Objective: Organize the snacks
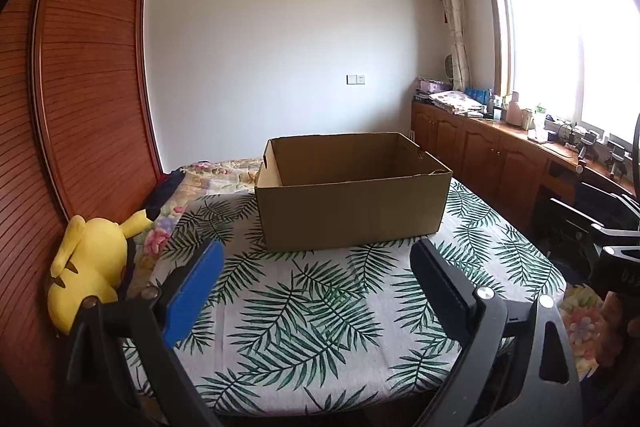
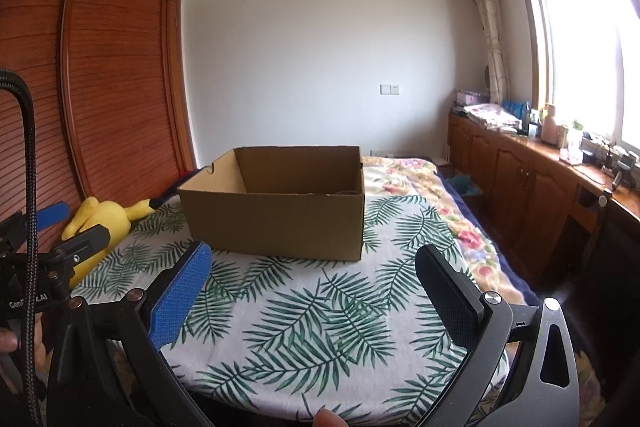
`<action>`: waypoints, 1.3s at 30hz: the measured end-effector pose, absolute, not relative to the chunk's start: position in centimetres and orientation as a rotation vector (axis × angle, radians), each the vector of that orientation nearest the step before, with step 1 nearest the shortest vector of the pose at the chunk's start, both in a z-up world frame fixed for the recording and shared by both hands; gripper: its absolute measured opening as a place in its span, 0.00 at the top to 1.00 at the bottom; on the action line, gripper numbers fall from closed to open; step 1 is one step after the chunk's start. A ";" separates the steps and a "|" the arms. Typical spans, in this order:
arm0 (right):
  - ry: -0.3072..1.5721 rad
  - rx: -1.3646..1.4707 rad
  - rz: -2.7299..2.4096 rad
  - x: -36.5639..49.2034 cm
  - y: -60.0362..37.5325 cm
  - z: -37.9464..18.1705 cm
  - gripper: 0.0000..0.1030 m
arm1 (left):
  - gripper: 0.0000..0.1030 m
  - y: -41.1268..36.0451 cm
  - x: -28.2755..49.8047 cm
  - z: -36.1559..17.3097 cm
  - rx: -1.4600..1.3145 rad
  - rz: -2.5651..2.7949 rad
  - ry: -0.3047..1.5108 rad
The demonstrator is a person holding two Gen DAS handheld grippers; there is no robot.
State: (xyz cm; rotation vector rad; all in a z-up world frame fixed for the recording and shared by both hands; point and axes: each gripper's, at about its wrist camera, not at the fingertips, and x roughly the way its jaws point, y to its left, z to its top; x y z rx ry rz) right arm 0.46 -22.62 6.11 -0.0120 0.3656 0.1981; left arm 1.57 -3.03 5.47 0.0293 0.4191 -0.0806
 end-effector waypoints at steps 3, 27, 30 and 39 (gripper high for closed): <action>0.365 -0.017 0.192 0.5 -22.6 6.0 0.00 | 0.08 -3.2 1.6 5.2 0.024 -0.085 0.425; 0.372 -0.013 0.184 0.6 -23.0 5.3 0.00 | 0.08 -2.9 1.9 4.7 0.010 -0.084 0.443; 0.369 -0.012 0.183 0.7 -22.9 5.3 0.00 | 0.08 -2.8 1.9 4.8 0.010 -0.085 0.443; 0.367 -0.011 0.182 0.6 -23.0 5.4 0.01 | 0.08 -2.8 1.9 4.7 0.011 -0.085 0.441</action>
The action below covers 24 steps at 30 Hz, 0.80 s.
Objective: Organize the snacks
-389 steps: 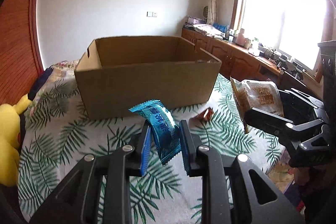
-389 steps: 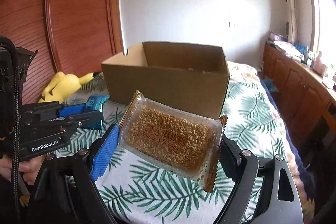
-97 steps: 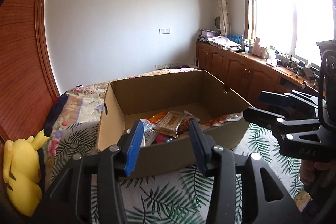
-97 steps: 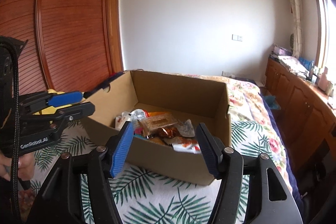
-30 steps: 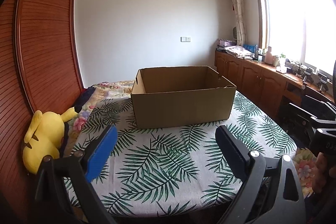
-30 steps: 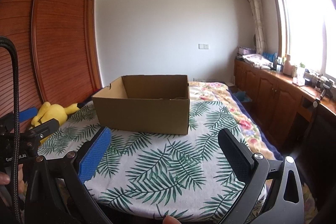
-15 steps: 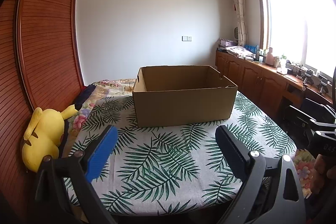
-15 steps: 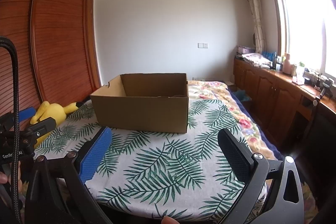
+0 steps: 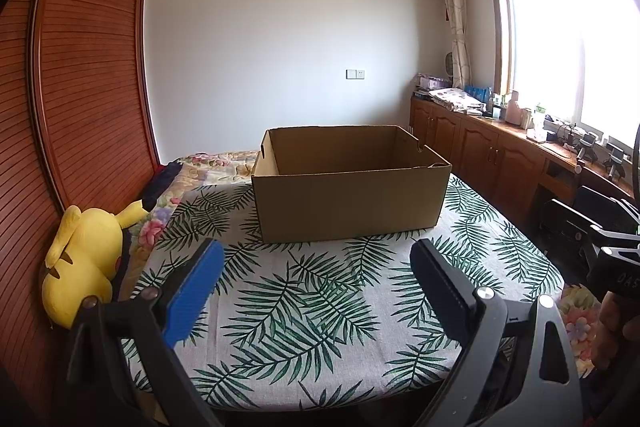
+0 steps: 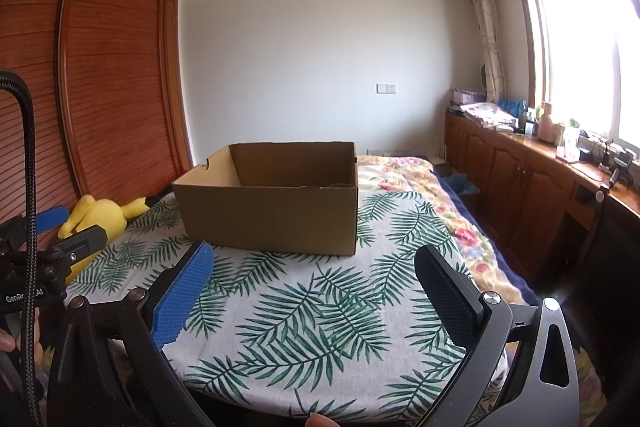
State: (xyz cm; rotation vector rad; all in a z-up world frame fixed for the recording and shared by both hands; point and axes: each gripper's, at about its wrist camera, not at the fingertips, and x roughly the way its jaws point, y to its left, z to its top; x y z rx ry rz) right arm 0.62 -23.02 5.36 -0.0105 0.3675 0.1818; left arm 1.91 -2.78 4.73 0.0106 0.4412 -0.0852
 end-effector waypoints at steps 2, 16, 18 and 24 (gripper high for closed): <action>0.367 -0.010 0.182 0.6 -23.0 5.4 0.00 | 0.08 -2.9 1.9 4.8 0.009 -0.086 0.441; 0.367 -0.010 0.183 0.5 -23.1 5.4 0.00 | 0.08 -2.8 1.9 4.8 0.012 -0.086 0.442; 0.366 -0.010 0.183 0.5 -23.1 5.4 0.00 | 0.08 -2.8 1.9 4.8 0.011 -0.086 0.442; 0.366 -0.011 0.182 0.5 -23.1 5.4 0.00 | 0.08 -2.8 1.9 4.9 0.011 -0.087 0.441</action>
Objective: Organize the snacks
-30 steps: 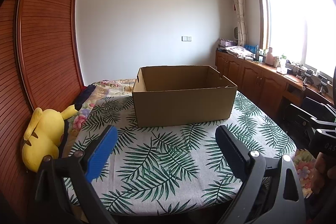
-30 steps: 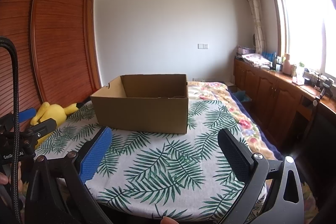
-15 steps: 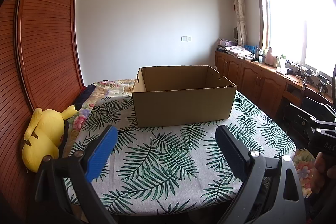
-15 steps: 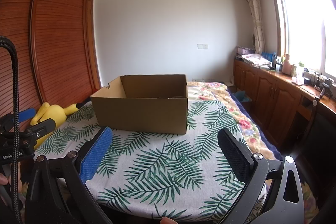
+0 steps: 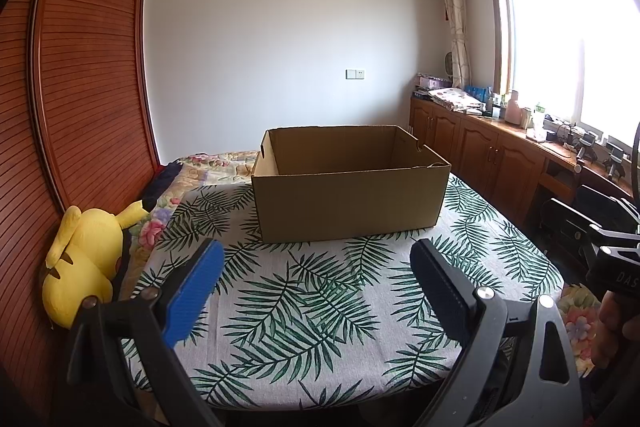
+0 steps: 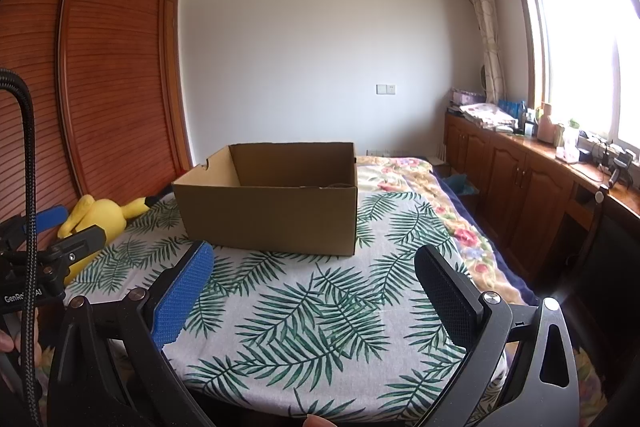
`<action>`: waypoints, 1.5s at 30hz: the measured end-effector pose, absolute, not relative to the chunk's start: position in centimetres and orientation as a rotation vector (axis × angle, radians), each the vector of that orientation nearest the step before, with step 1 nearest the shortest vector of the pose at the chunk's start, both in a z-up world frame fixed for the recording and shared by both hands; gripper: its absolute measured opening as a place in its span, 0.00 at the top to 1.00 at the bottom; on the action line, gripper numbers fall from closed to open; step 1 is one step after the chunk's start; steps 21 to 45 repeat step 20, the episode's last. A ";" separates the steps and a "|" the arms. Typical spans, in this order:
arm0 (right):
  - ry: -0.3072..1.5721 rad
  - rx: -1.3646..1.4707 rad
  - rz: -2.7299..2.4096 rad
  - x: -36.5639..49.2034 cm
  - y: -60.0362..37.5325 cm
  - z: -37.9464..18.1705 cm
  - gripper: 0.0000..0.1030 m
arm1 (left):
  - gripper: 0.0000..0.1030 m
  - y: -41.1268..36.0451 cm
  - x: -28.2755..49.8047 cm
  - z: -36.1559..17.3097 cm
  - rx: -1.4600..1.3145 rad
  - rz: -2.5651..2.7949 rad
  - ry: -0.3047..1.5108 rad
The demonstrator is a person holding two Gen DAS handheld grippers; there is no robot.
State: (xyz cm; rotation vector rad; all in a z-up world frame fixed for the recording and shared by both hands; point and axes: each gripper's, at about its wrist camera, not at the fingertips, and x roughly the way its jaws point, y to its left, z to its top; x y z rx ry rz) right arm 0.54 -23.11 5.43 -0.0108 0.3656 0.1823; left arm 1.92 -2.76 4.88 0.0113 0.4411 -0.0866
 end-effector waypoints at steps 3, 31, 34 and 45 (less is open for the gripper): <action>0.366 -0.011 0.182 0.6 -23.1 5.4 0.00 | 0.08 -2.8 1.9 5.0 0.011 -0.088 0.440; 0.370 -0.011 0.179 0.7 -23.2 5.3 0.01 | 0.08 -2.8 1.7 5.0 0.010 -0.091 0.440; 0.370 -0.011 0.179 0.7 -23.2 5.3 0.01 | 0.08 -2.8 1.7 5.0 0.010 -0.091 0.440; 0.370 -0.011 0.179 0.7 -23.2 5.3 0.01 | 0.08 -2.8 1.7 5.0 0.010 -0.091 0.440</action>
